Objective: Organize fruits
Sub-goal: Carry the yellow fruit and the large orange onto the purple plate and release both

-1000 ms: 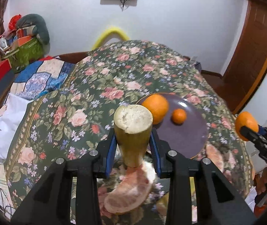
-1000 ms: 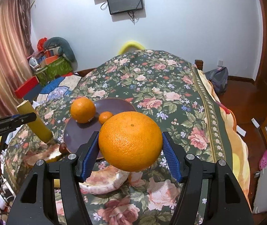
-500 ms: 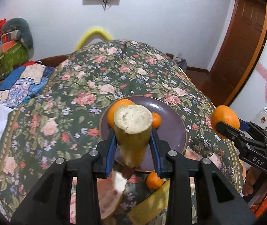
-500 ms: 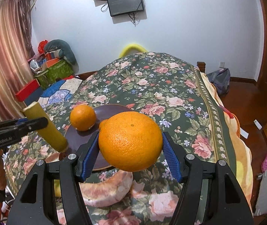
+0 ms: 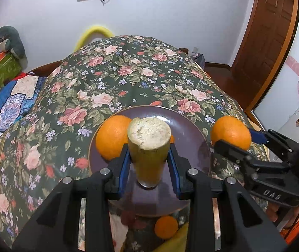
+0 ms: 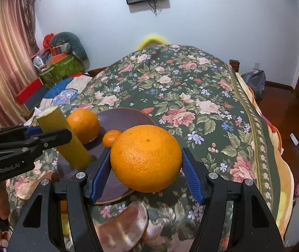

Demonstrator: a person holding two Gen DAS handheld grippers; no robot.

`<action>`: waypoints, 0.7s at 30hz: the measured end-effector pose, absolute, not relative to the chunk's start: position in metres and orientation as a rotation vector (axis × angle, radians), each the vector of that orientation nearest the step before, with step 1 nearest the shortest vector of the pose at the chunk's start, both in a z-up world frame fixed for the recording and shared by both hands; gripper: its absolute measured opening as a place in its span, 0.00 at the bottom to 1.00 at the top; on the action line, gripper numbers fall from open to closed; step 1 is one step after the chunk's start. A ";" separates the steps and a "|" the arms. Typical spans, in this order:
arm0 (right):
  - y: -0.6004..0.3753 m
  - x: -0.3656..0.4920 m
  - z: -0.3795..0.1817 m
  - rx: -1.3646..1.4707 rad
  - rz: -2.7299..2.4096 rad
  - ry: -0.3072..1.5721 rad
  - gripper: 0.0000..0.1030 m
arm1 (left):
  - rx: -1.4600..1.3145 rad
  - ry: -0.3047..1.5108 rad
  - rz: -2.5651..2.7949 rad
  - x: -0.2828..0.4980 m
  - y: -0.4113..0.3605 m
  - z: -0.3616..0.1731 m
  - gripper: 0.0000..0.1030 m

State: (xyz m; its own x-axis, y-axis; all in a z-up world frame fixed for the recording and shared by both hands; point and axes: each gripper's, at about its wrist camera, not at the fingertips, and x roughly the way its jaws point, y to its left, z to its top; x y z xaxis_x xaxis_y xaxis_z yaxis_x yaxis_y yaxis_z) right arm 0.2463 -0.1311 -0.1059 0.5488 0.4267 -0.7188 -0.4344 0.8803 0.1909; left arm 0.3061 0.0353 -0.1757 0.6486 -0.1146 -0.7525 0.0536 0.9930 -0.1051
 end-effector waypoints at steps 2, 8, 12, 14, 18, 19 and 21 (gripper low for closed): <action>-0.129 0.253 -0.109 -0.014 0.519 0.861 0.60 | -0.071 0.865 -0.100 0.313 0.033 -0.177 0.33; -0.122 0.266 -0.114 -0.042 0.525 0.875 0.60 | -0.056 0.868 -0.097 0.332 0.027 -0.181 0.33; -0.118 0.275 -0.119 -0.047 0.541 0.896 0.60 | -0.049 0.858 -0.084 0.343 0.026 -0.182 0.33; -0.114 0.278 -0.120 -0.063 0.544 0.899 0.60 | -0.055 0.859 -0.083 0.348 0.028 -0.182 0.33; -0.108 0.281 -0.125 -0.087 0.550 0.912 0.60 | -0.070 0.865 -0.083 0.355 0.030 -0.185 0.33; -0.107 0.282 -0.126 -0.092 0.549 0.913 0.60 | -0.069 0.861 -0.083 0.356 0.030 -0.185 0.33; -0.105 0.282 -0.126 -0.102 0.550 0.909 0.60 | -0.064 0.844 -0.076 0.356 0.030 -0.183 0.33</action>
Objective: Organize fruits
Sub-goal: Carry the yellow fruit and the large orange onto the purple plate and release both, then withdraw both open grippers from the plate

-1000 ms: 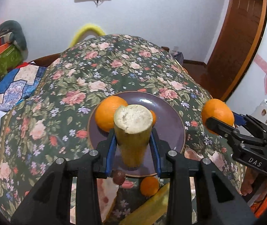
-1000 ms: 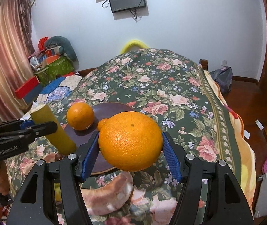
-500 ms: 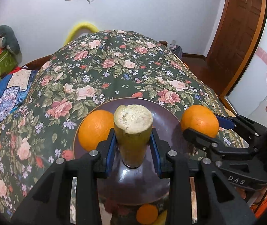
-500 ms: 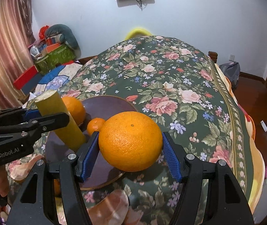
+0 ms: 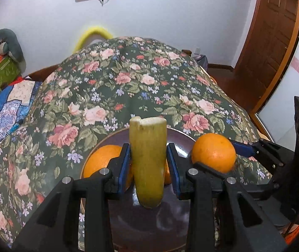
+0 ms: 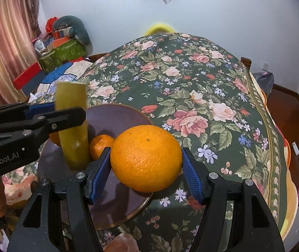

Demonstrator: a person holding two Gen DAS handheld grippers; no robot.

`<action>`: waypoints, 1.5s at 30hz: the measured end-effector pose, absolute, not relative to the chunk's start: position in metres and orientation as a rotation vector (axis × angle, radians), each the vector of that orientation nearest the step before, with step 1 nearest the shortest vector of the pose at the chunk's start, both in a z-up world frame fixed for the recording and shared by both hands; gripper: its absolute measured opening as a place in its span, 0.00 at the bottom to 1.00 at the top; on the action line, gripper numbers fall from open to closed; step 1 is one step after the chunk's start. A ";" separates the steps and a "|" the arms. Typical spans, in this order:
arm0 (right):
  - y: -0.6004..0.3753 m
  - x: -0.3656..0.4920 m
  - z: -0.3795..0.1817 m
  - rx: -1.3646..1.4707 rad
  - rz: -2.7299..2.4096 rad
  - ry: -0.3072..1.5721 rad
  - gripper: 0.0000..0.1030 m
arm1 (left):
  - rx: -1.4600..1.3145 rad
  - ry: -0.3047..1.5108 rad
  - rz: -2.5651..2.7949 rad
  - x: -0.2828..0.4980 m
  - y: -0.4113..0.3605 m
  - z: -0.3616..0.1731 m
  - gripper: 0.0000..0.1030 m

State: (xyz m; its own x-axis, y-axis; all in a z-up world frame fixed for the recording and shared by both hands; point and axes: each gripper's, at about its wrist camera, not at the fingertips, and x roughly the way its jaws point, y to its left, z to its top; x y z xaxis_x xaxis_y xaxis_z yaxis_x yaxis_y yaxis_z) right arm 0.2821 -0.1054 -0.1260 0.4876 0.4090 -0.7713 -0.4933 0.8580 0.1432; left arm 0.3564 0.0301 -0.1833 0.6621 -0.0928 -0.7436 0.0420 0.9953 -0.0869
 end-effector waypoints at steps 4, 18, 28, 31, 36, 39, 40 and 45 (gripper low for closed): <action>-0.104 0.285 -0.127 -0.110 0.555 0.915 0.61 | -0.061 0.838 -0.082 0.358 0.028 -0.181 0.33; -0.095 0.283 -0.127 -0.134 0.573 0.930 0.63 | -0.066 0.841 -0.067 0.342 0.036 -0.178 0.38; -0.108 0.266 -0.100 -0.074 0.577 0.887 0.65 | -0.068 0.834 -0.042 0.316 0.045 -0.165 0.44; -0.112 0.257 -0.090 -0.085 0.560 0.869 0.65 | -0.069 0.824 -0.039 0.304 0.046 -0.158 0.44; -0.122 0.235 -0.074 -0.094 0.545 0.840 0.65 | -0.065 0.810 -0.035 0.282 0.045 -0.146 0.48; -0.127 0.220 -0.066 -0.091 0.541 0.830 0.65 | -0.057 0.807 -0.037 0.269 0.043 -0.142 0.49; -0.128 0.216 -0.064 -0.091 0.540 0.830 0.65 | -0.053 0.807 -0.037 0.265 0.042 -0.140 0.49; -0.134 0.197 -0.057 -0.088 0.529 0.823 0.65 | -0.053 0.808 -0.042 0.240 0.039 -0.137 0.55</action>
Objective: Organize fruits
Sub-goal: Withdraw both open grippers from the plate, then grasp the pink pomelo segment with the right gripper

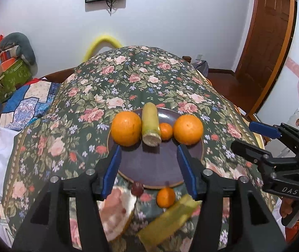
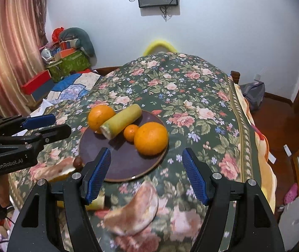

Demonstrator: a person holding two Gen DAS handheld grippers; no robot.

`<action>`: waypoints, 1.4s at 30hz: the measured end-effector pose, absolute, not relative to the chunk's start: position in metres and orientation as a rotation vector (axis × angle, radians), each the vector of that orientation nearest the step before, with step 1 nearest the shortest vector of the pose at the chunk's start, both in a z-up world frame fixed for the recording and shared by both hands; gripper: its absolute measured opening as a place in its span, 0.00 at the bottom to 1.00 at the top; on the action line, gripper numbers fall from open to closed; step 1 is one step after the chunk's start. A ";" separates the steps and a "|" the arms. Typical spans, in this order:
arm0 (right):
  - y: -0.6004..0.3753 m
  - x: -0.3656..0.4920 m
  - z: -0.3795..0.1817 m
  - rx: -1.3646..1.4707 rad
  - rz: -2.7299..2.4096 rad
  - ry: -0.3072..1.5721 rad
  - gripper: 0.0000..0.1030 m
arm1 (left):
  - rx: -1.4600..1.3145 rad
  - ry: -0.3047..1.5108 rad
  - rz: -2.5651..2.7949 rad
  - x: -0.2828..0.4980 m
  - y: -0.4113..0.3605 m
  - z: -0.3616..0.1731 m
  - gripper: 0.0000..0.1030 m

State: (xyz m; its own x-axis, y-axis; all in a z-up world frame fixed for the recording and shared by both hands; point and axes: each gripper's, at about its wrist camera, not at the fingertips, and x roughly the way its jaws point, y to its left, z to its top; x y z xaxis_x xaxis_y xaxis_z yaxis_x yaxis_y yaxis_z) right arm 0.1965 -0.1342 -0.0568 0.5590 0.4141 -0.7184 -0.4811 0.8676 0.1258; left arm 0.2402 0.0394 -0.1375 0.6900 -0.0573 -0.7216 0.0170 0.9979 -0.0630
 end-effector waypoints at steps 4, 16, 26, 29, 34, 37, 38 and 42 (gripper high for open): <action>-0.139 0.182 -0.054 -0.090 0.520 0.820 0.65 | -0.057 0.826 -0.039 0.226 0.040 -0.142 0.58; -0.141 0.150 -0.081 -0.115 0.509 0.887 0.67 | -0.079 0.943 -0.042 0.200 0.039 -0.182 0.64; -0.132 0.143 -0.123 -0.114 0.538 0.993 0.67 | -0.066 1.015 -0.089 0.195 0.029 -0.210 0.64; -0.134 0.146 -0.128 -0.073 0.564 1.026 0.54 | -0.055 1.028 -0.105 0.195 0.023 -0.215 0.64; -0.143 0.144 -0.126 -0.038 0.583 1.031 0.42 | -0.028 1.034 -0.103 0.198 0.016 -0.221 0.64; -0.146 0.141 -0.120 -0.026 0.593 1.014 0.31 | -0.039 1.041 -0.123 0.198 0.014 -0.222 0.64; -0.149 0.140 -0.117 -0.019 0.592 1.005 0.26 | -0.041 1.042 -0.130 0.197 0.013 -0.222 0.64; -0.156 0.138 -0.109 -0.009 0.578 0.985 0.21 | -0.023 1.032 -0.167 0.189 0.005 -0.218 0.64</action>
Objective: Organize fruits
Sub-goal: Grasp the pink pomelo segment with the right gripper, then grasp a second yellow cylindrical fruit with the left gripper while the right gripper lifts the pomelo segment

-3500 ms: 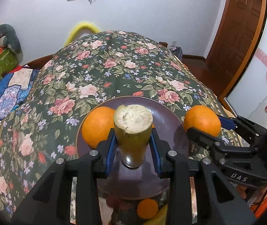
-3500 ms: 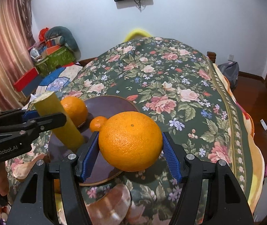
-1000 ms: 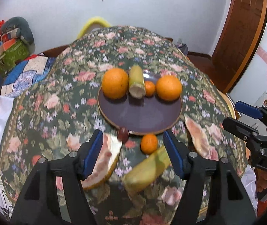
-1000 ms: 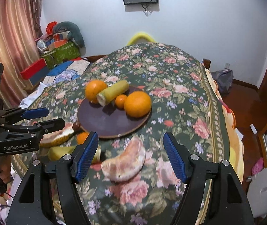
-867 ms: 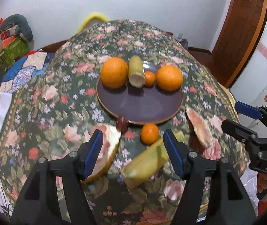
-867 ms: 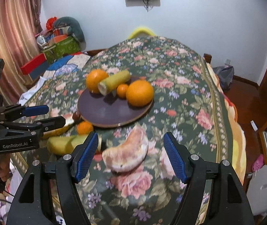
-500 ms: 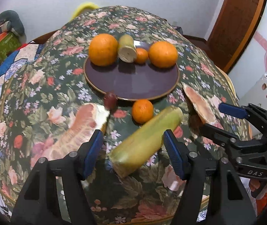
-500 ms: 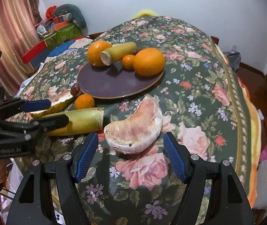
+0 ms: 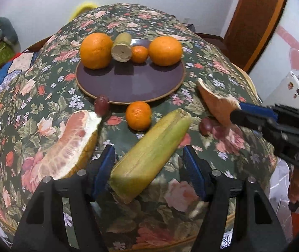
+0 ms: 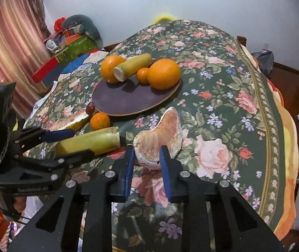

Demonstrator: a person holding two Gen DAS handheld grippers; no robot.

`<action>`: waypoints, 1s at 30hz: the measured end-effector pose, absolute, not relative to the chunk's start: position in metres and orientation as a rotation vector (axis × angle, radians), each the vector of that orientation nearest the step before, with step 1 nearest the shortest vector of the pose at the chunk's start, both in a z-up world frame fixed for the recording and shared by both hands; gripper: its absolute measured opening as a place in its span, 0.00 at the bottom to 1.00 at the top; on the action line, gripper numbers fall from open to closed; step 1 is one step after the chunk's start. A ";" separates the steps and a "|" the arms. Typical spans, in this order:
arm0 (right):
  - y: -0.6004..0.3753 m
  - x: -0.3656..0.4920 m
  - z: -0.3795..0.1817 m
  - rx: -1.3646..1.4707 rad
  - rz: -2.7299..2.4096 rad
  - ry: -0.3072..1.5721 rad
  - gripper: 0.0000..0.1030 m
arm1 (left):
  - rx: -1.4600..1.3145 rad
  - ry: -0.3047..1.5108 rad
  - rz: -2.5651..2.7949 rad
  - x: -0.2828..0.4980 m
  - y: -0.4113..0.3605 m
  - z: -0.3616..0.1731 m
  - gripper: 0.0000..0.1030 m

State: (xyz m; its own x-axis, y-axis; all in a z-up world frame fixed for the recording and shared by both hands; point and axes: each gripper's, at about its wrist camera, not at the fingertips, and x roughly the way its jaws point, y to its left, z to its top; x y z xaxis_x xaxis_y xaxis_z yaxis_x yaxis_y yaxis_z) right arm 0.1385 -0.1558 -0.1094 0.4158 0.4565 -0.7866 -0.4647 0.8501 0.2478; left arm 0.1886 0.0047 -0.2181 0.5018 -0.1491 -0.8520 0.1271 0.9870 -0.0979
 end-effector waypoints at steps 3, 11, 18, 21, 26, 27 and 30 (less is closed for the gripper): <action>-0.160 0.136 -0.109 -0.016 0.562 0.983 0.21 | -0.013 1.024 -0.185 0.182 0.000 -0.214 0.61; -0.170 0.136 -0.122 -0.044 0.504 1.010 0.22 | 0.045 1.038 -0.193 0.186 -0.010 -0.217 0.60; -0.170 0.148 -0.126 -0.033 0.499 1.011 0.24 | 0.070 1.081 -0.212 0.206 -0.014 -0.233 0.60; -0.165 0.153 -0.130 -0.043 0.507 1.017 0.25 | 0.071 1.088 -0.232 0.212 -0.018 -0.239 0.60; -0.156 0.161 -0.141 -0.050 0.531 1.038 0.25 | 0.059 1.078 -0.257 0.218 -0.023 -0.239 0.58; -0.155 0.161 -0.142 -0.055 0.528 1.038 0.25 | 0.060 1.076 -0.260 0.219 -0.024 -0.240 0.57; -0.156 0.162 -0.146 -0.039 0.525 1.028 0.25 | 0.060 1.066 -0.260 0.218 -0.022 -0.239 0.53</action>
State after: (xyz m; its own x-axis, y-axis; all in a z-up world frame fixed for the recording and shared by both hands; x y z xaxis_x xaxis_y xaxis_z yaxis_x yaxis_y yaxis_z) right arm 0.1621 -0.1560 -0.1457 0.4042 0.3980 -0.8236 -0.4342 0.8759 0.2102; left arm 0.2177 -0.0222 -0.2390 0.4566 -0.1815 -0.8710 0.2393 0.9679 -0.0763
